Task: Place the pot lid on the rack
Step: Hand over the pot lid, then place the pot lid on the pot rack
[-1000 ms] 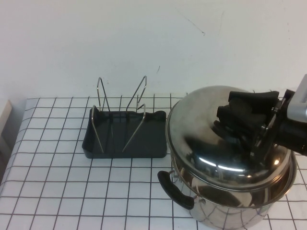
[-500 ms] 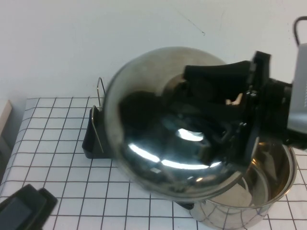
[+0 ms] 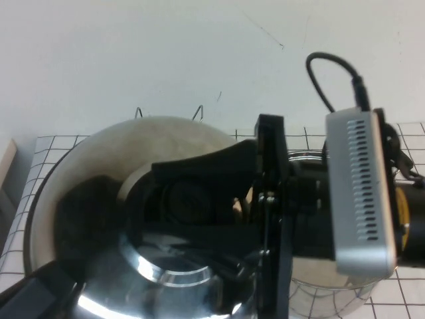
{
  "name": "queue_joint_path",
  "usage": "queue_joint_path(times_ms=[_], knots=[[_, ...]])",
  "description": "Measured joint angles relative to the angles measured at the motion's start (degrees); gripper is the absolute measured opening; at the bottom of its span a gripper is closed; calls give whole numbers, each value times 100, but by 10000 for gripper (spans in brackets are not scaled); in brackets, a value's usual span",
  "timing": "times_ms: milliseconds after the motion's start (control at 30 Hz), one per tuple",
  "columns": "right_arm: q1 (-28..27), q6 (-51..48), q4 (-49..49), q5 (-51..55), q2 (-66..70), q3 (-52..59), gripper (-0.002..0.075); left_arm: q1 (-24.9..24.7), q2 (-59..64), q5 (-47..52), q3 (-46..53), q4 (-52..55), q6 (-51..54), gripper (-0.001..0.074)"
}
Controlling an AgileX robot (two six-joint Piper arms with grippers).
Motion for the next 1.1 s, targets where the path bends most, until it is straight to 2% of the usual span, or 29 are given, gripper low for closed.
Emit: queue_joint_path(times_ms=[100,267,600,667,767,867,967,1067,1100], knots=[[170,0,10,22,93,0,337,0,0,0,0,8,38,453],[351,53,58,8,331,0,337,0,0,-47,-11,-95,107,185],[351,277,202,-34,452,0,353,-3,-11,-29,-21,-200,340,160],[360,316,307,-62,452,-16,439,-3,-11,21,-21,-121,353,92],[360,204,477,-265,452,-30,593,-3,0,135,2,-180,448,89],[360,-229,597,-348,338,-34,643,-3,23,299,2,-724,787,89],[360,-607,749,-359,37,-34,615,-3,37,548,-66,-1383,1265,89],[350,-750,805,-155,-440,-43,506,-3,197,844,-378,-1612,1460,89],[350,-763,746,46,-639,-43,447,-3,322,911,-547,-1627,1553,89]])
